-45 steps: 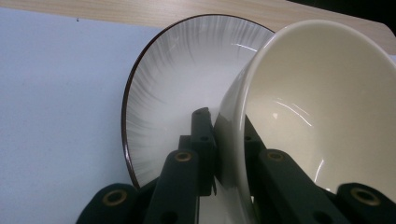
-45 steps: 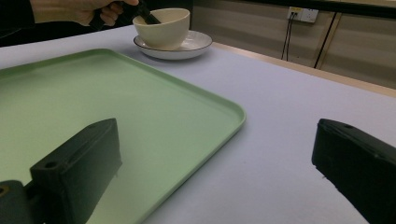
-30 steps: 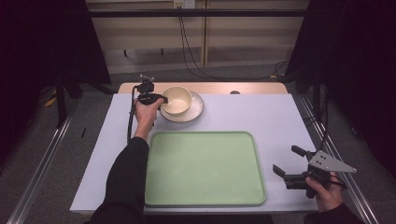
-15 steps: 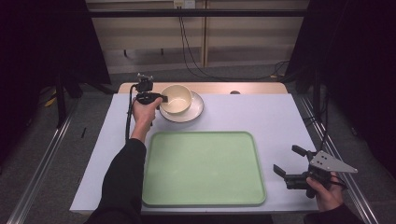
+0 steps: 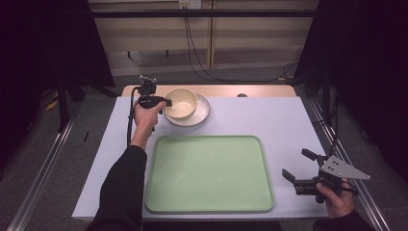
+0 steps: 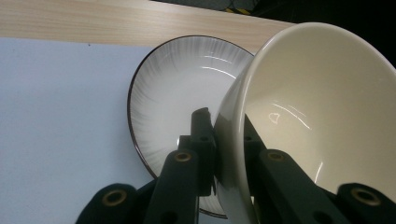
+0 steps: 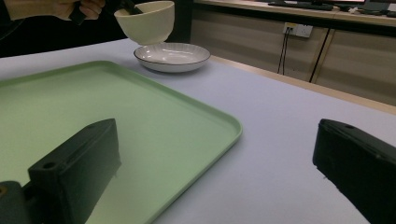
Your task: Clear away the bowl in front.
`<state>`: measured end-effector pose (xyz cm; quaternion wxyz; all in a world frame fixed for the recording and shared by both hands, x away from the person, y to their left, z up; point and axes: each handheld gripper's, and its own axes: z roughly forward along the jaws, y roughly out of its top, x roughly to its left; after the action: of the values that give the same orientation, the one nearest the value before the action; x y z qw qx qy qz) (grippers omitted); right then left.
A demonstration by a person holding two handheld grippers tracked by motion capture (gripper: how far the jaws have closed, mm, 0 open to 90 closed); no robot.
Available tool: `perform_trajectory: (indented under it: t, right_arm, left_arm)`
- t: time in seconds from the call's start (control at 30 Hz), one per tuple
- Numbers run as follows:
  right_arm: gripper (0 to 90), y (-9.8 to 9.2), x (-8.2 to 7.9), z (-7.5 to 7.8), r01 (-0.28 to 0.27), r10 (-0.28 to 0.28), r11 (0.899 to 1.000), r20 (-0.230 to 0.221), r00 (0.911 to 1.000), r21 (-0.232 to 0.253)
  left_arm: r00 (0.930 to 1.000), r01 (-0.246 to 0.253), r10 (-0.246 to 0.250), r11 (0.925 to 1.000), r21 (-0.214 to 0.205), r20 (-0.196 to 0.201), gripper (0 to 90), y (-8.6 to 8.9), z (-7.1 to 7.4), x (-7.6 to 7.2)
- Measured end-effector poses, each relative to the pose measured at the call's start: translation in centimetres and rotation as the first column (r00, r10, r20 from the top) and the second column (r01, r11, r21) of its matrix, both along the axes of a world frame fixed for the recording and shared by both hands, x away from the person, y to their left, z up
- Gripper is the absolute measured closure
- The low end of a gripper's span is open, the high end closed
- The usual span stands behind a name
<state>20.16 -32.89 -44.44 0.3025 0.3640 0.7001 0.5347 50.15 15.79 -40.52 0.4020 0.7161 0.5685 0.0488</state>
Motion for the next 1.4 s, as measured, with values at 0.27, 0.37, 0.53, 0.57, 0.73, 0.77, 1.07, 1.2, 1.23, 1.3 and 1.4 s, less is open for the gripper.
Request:
perform_trajectory:
  t: [0.27, 0.37, 0.53, 0.57, 0.73, 0.77, 1.07, 1.2, 1.23, 1.3, 1.4]
  right_arm:
    - [0.0, 0.0, 0.0, 0.0, 0.003, -0.003, 1.0, 0.003, 1.0, -0.006]
    - [0.0, 0.0, 0.0, 0.0, -0.002, 0.002, 1.0, -0.001, 1.0, -0.005]
    - [0.0, 0.0, 0.0, 0.0, -0.004, 0.004, 1.0, -0.001, 1.0, -0.005]
    - [0.0, 0.0, 0.0, 0.0, -0.002, 0.002, 1.0, -0.004, 1.0, 0.002]
    - [0.0, -0.1, 0.0, 0.0, 0.001, -0.001, 1.0, 0.006, 1.0, -0.009]
    - [0.0, 0.0, 0.0, 0.0, 0.005, -0.005, 1.0, 0.002, 1.0, -0.001]
    - [0.0, 0.0, -0.1, 0.0, 0.007, -0.007, 1.0, 0.002, 1.0, -0.008]
    - [0.0, 0.0, -0.1, 0.0, 0.005, -0.005, 1.0, 0.007, 1.0, -0.013]
    - [0.0, 0.0, -0.1, 0.0, 0.005, -0.005, 1.0, 0.007, 1.0, -0.012]
    - [0.0, 0.0, -0.1, 0.0, -0.003, 0.003, 1.0, 0.0, 1.0, -0.01]
    - [0.0, 0.0, -0.1, 0.0, 0.0, 0.0, 1.0, 0.006, 1.0, -0.015]
  left_arm:
    - [0.9993, 0.038, -0.038, 0.9992, -0.009, -0.003, 82.7, -0.7, 0.0, -0.6]
    - [0.9982, 0.059, -0.059, 0.998, -0.021, -0.003, 82.6, -1.1, 0.0, -0.8]
    - [0.995, 0.1, -0.1, 0.9948, -0.021, -0.002, 82.6, -2.2, 0.3, -1.4]
    - [0.9949, 0.1, -0.1, 0.9945, -0.029, -0.003, 82.7, -2.4, 0.2, -1.5]
    - [0.99, 0.141, -0.14, 0.9898, -0.023, 0.012, 82.7, -3.2, 0.3, -1.8]
    - [0.9886, 0.15, -0.15, 0.9884, -0.021, 0.006, 82.5, -3.3, 0.3, -1.9]
    - [0.9747, 0.224, -0.223, 0.9743, -0.028, 0.012, 82.7, -5.1, 0.2, -2.8]
    - [0.9714, 0.238, -0.237, 0.971, -0.026, 0.009, 82.7, -6.0, 0.1, -3.1]
    - [0.9693, 0.246, -0.246, 0.969, -0.022, 0.013, 82.7, -6.1, 0.0, -3.2]
    - [0.9656, 0.26, -0.26, 0.9653, -0.023, 0.014, 82.7, -6.4, -0.1, -3.3]
    - [0.963, 0.27, -0.269, 0.9625, -0.029, 0.012, 82.7, -6.9, -0.3, -3.6]
